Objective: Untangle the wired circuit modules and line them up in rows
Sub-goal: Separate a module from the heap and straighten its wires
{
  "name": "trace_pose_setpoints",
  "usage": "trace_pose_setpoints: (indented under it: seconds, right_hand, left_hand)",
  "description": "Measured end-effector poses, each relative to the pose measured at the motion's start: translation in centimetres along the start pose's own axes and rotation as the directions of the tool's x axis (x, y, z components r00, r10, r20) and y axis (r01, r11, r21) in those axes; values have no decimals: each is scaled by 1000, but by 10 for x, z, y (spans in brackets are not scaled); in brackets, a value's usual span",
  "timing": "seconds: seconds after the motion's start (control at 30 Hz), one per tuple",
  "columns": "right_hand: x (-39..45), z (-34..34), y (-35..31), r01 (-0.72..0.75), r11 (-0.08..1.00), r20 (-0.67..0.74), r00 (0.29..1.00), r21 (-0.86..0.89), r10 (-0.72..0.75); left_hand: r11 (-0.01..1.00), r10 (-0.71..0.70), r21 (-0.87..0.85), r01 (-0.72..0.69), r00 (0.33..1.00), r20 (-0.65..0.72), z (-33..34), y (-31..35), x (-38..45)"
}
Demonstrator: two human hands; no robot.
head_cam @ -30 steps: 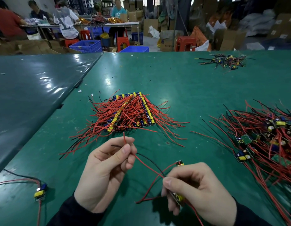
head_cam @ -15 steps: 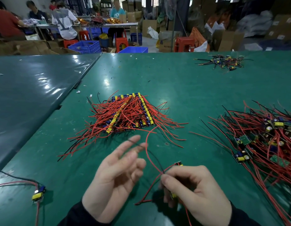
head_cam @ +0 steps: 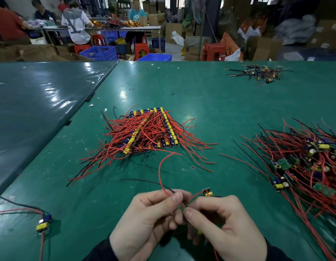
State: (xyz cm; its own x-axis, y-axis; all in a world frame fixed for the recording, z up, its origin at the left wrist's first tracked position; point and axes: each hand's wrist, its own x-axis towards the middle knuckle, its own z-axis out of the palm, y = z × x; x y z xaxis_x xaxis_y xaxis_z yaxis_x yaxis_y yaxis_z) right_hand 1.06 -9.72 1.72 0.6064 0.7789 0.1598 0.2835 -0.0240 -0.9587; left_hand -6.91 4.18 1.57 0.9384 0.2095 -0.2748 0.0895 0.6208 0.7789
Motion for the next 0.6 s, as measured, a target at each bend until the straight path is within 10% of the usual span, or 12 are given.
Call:
trace_pose_setpoints:
  seconds: [0.33, 0.6]
  right_hand:
    - [1, -2, -3, -13, 981, 66, 998, 194, 0]
    - [3, -6, 4, 324, 874, -39, 932, -362, -361]
  left_hand:
    - [952, -40, -304, 10, 995, -92, 4, 9, -5]
    - [973, 30, -219, -68, 984, -175, 5, 5, 0]
